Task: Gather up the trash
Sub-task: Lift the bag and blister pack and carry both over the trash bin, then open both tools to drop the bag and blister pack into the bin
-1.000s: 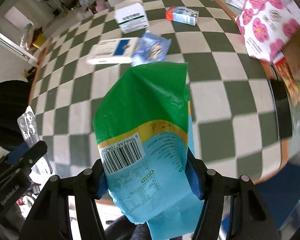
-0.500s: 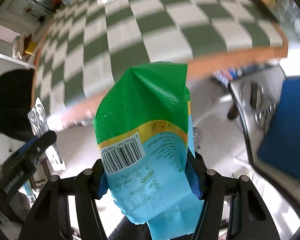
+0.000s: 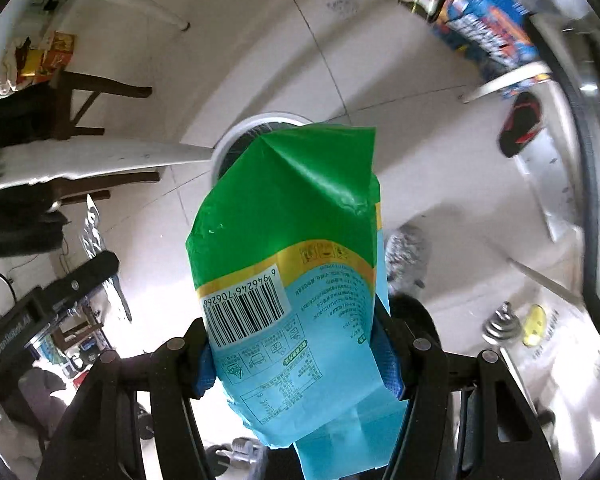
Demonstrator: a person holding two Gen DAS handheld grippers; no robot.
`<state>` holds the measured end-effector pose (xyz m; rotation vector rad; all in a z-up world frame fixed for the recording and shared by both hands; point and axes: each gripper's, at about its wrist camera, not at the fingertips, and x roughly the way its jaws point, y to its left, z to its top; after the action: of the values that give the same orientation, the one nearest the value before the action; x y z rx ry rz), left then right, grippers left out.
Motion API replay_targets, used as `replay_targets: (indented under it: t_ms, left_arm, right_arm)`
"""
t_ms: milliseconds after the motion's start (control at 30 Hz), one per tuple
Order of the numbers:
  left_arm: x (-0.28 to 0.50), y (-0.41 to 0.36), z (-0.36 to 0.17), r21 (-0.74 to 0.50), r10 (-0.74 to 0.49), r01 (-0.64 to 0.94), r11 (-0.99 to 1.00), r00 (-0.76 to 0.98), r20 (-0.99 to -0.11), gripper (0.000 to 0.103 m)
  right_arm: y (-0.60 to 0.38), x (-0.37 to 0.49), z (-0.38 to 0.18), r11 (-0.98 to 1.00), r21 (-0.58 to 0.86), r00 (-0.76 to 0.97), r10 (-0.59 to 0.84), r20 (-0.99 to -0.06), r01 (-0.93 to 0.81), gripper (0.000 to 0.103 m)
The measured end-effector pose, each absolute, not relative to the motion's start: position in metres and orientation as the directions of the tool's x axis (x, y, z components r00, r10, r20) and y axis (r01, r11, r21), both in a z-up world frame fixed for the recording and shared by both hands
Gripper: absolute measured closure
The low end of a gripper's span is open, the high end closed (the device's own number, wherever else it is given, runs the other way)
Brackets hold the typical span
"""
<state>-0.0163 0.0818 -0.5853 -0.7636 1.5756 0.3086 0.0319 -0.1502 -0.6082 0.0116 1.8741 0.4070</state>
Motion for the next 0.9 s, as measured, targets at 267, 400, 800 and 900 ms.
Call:
replay_targets:
  t_ms: [267, 400, 800, 900]
  left_arm:
    - [-0.014, 0.109, -0.672, -0.186, -0.255, -0.675, 0.714, -0.003, -0.967, 0.000]
    - [-0.026, 0.121, -0.680, -0.109, -0.152, -0.687, 0.719, -0.002, -0.988, 0.000]
    - [-0.047, 0.104, -0.657, 0.063, 0.003, -0.591, 0.804, -0.102, -0.995, 0.000]
    - [-0.049, 0.096, -0.645, 0.068, 0.009, -0.581, 0.811, -0.105, -0.994, 0.000]
  right_arm:
    - [-0.114, 0.046, -0.744, 0.914, 0.347, -0.423, 0.234, -0.876, -0.213, 0.021]
    - [-0.103, 0.044, -0.778, 0.894, 0.378, -0.451, 0.242, -0.859, -0.241, 0.000]
    - [-0.100, 0.030, -0.748, 0.877, 0.194, -0.289, 0.067, -0.955, -0.439, 0.000]
    - [-0.100, 0.027, -0.733, 0.867, 0.140, -0.242, 0.023, -0.970, -0.478, 0.000]
